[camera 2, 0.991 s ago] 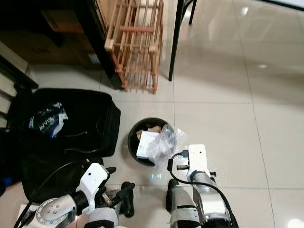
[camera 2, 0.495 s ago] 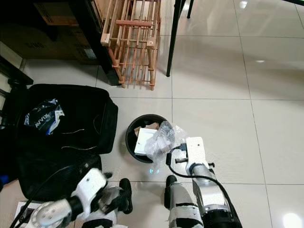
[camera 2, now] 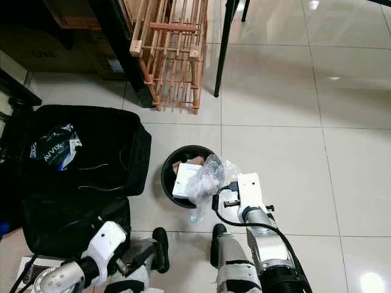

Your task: Picking trash to rubbish bin

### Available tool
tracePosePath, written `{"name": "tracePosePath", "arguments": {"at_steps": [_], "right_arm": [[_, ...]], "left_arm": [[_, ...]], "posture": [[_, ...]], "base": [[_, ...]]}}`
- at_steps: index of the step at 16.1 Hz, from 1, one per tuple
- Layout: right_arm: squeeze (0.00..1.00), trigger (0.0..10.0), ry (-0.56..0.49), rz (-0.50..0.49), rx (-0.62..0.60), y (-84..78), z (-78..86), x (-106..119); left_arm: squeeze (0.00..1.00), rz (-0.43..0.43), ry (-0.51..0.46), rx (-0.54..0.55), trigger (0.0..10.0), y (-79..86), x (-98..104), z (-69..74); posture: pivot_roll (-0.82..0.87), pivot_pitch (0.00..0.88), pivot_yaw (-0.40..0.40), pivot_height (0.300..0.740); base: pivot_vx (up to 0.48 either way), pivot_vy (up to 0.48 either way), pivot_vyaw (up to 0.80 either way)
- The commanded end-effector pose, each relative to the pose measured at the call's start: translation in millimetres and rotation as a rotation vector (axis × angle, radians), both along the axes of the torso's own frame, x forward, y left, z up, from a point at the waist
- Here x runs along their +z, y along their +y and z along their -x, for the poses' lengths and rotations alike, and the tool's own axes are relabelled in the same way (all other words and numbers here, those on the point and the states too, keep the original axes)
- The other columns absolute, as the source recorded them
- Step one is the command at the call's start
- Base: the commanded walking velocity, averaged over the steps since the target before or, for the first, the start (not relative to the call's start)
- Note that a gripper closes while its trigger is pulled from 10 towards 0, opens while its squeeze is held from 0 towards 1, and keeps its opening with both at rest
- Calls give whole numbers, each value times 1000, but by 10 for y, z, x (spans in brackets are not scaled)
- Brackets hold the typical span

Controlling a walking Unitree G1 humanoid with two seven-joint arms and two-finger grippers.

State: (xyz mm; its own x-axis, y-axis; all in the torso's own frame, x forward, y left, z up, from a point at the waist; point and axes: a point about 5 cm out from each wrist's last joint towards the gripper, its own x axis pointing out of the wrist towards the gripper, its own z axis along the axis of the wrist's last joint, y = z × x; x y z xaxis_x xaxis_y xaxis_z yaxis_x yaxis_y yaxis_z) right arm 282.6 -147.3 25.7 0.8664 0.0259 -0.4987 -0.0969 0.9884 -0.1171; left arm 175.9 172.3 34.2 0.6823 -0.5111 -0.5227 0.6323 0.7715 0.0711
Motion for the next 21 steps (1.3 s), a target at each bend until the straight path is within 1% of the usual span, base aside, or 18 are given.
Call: {"name": "tracePosePath", "arguments": {"at_steps": [1, 2, 5, 8, 11, 14, 16, 18, 21], "right_arm": [[0, 10000, 48, 0, -8, -18, 95, -119], [0, 10000, 46, 2, -10, -24, 97, -124], [0, 10000, 48, 7, -8, -34, 96, -143], [0, 10000, 42, 19, -7, -82, 65, -129], [0, 10000, 37, 29, -9, -137, 36, -110], [0, 10000, 26, 30, 5, -108, -26, -83], [0, 10000, 21, 34, 18, -107, -69, -64], [0, 10000, 25, 40, 22, -144, -75, -74], [0, 10000, 28, 44, 27, -154, -76, -83]], "left_arm": [[0, -3, 46, 27, 10000, 29, -88, 90], [0, 57, 42, 40, 10000, -18, -33, 56], [0, 108, 53, -6, 10000, -128, 28, 71], [0, 122, 86, -55, 10000, -175, 7, 149], [0, 127, 101, -59, 10000, -186, 0, 169], [0, 136, 98, -58, 10000, -221, 16, 167], [0, 172, 96, -72, 10000, -278, 58, 173], [0, 212, 110, -110, 10000, -354, 120, 229], [0, 214, 123, -143, 10000, -378, 98, 283]], "posture": [[118, 444, -9, 740], [118, 444, -9, 740], [121, 440, -3, 740], [121, 442, -1, 740], [118, 446, -7, 740], [121, 449, -12, 740], [123, 453, -15, 740], [127, 457, -24, 740], [121, 461, -28, 740]], "base": [[0, 0, 0], [0, 0, 0], [0, 0, 0], [0, 0, 0], [0, 0, 0], [0, 0, 0], [0, 0, 0], [0, 0, 0], [0, 0, 0]]}}
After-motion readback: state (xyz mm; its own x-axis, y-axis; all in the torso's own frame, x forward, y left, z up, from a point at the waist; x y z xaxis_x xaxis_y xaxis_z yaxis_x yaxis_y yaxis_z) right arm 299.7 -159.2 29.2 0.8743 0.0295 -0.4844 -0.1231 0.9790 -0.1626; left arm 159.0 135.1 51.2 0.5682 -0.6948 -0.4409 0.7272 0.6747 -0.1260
